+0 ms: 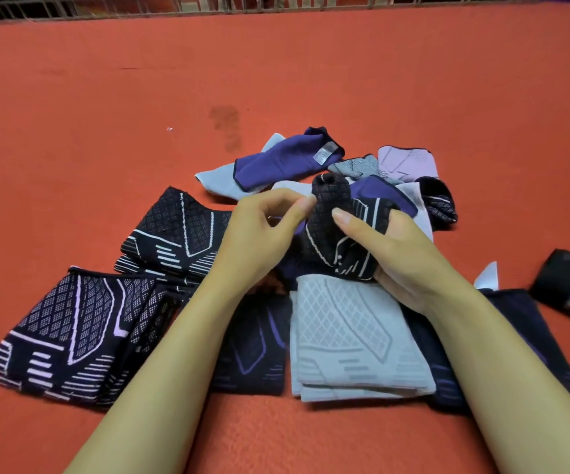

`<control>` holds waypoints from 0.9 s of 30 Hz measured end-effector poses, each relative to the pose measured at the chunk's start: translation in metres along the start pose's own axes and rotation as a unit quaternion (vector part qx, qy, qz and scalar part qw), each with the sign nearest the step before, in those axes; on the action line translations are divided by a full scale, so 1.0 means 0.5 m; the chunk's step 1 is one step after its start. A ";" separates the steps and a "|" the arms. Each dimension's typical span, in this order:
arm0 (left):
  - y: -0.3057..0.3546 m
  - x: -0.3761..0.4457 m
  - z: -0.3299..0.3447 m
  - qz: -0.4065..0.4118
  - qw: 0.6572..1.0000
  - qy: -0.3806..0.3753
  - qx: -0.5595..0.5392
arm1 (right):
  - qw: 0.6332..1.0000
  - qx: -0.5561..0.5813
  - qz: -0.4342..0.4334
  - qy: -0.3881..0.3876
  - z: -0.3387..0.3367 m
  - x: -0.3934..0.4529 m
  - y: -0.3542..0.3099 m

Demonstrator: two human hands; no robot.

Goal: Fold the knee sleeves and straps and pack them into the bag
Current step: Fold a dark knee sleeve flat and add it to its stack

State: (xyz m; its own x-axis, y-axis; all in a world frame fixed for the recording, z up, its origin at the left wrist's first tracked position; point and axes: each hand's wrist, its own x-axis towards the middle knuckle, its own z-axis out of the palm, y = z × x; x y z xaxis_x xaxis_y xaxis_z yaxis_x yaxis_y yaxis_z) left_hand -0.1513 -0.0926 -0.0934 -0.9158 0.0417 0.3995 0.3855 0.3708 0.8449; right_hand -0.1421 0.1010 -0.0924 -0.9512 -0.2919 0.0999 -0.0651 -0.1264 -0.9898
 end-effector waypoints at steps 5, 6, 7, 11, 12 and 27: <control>0.030 -0.017 0.004 -0.059 0.993 -0.102 -0.017 | 0.997 -0.064 -0.048 0.021 -0.002 0.008 0.011; 0.033 -0.019 0.006 -0.064 0.992 -0.107 -0.007 | 0.995 -0.084 -0.050 0.017 -0.004 0.008 0.013; 0.034 -0.019 0.006 -0.061 0.993 -0.102 -0.002 | 0.994 -0.100 -0.048 0.011 -0.006 0.007 0.014; 0.024 -0.012 -0.004 -0.059 0.997 -0.030 -0.050 | 0.991 -0.123 -0.039 0.019 -0.015 0.002 0.000; 0.024 -0.011 -0.007 -0.071 0.994 -0.008 -0.081 | 0.991 -0.123 -0.044 0.036 -0.018 0.001 -0.006; 0.013 -0.004 -0.016 -0.150 0.918 -0.093 -0.354 | 0.985 0.082 -0.053 0.140 -0.063 0.022 -0.019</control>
State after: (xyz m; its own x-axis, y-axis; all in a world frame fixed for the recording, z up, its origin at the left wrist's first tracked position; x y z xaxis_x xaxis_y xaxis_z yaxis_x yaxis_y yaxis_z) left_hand -0.1460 -0.0978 -0.0858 -0.9708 0.2191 0.0981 0.0280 -0.3025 0.9527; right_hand -0.1614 0.1291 -0.0850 -0.9892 0.0005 0.1466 -0.1400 -0.3000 -0.9436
